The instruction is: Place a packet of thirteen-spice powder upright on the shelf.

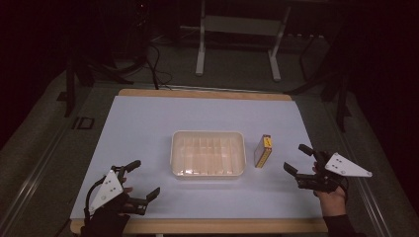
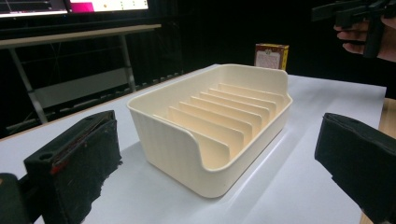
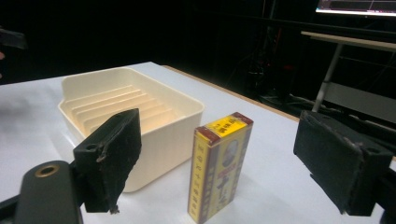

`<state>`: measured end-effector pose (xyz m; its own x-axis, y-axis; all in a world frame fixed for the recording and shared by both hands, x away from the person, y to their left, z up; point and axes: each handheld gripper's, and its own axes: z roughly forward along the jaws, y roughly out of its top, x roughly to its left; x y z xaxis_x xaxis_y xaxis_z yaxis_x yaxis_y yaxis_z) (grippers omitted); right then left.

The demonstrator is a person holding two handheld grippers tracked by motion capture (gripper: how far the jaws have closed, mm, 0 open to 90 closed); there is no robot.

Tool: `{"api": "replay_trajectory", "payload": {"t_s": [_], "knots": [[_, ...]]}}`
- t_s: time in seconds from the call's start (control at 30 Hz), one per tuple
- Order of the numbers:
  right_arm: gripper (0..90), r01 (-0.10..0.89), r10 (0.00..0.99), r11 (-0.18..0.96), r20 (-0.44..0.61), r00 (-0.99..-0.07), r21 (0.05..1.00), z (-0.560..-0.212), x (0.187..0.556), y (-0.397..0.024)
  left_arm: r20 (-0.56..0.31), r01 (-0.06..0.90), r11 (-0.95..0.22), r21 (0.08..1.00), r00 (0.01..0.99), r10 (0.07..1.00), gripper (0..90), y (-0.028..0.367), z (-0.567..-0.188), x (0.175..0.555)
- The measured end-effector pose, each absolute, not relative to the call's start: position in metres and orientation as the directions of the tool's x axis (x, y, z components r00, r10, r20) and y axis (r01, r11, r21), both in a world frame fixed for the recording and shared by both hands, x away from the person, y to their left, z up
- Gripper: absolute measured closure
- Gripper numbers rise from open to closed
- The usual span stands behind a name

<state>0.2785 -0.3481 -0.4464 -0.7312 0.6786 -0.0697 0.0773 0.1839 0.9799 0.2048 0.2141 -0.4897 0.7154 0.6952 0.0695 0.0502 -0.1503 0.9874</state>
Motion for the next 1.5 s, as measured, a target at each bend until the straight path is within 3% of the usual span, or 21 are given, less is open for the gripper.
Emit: {"api": "replay_trajectory", "payload": {"t_s": [0.33,0.57,0.8,1.1,1.5], "knots": [[14.9,0.140,0.704,0.171,-0.022,-0.709,0.975,-0.442,0.284,-0.356,0.079,0.055,-0.167,0.984,0.711,0.699,0.3,0.213,-0.491,0.202],[13.8,0.174,0.659,0.225,-0.018,-0.752,0.959,-0.432,0.288,-0.360,0.103,0.054,-0.192,0.980,0.691,0.715,0.3,0.218,-0.491,0.198],[13.6,0.162,0.523,0.324,-0.034,-0.851,0.932,-0.428,0.294,-0.361,0.099,0.057,-0.185,0.981,0.675,0.731,0.3,0.221,-0.490,0.196],[13.7,0.179,0.439,0.417,-0.025,-0.898,0.891,-0.420,0.306,-0.357,0.106,0.063,-0.204,0.977,0.686,0.719,0.3,0.217,-0.492,0.197],[13.8,0.144,0.272,0.642,-0.048,-0.961,0.753,-0.414,0.310,-0.339,0.107,0.067,-0.212,0.975,0.694,0.712,0.3,0.216,-0.492,0.196]]}}
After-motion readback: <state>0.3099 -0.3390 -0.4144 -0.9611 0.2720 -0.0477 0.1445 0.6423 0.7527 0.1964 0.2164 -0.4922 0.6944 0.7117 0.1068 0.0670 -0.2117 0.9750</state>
